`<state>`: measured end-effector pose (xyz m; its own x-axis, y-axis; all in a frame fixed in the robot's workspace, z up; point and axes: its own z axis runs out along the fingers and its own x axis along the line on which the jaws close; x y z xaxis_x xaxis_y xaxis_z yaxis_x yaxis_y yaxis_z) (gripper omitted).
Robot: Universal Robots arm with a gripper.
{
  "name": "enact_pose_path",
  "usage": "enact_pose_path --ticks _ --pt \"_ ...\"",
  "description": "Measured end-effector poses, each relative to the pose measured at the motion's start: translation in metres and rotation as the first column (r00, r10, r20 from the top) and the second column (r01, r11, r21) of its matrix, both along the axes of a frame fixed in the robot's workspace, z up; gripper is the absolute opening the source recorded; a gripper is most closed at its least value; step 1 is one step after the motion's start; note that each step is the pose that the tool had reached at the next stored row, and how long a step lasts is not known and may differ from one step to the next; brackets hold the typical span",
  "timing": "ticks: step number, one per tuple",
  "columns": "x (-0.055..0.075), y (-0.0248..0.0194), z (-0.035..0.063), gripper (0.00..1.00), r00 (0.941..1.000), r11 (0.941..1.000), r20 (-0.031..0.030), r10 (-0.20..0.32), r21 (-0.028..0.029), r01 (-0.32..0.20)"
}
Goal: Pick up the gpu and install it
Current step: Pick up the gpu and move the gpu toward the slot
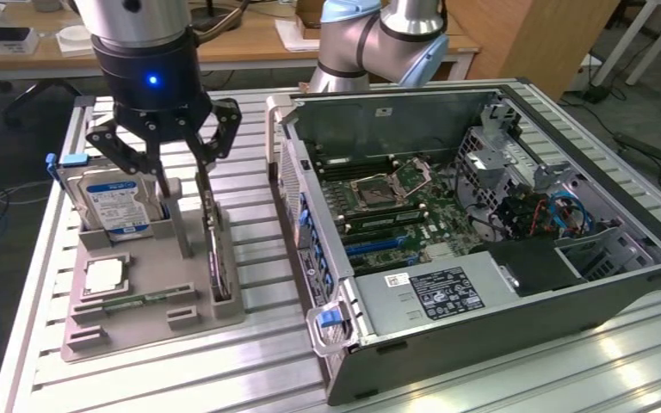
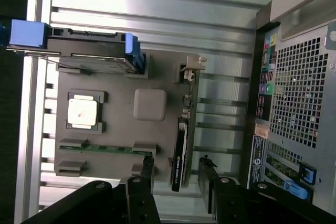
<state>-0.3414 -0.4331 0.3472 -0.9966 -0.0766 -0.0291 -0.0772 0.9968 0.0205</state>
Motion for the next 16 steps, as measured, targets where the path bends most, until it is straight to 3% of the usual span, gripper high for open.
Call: enact_pose_path --ticks 16 --pt "0.0004 -0.0008 -0.0045 0.47 1.0 1.0 0.0008 0.0 0.0 0.0"
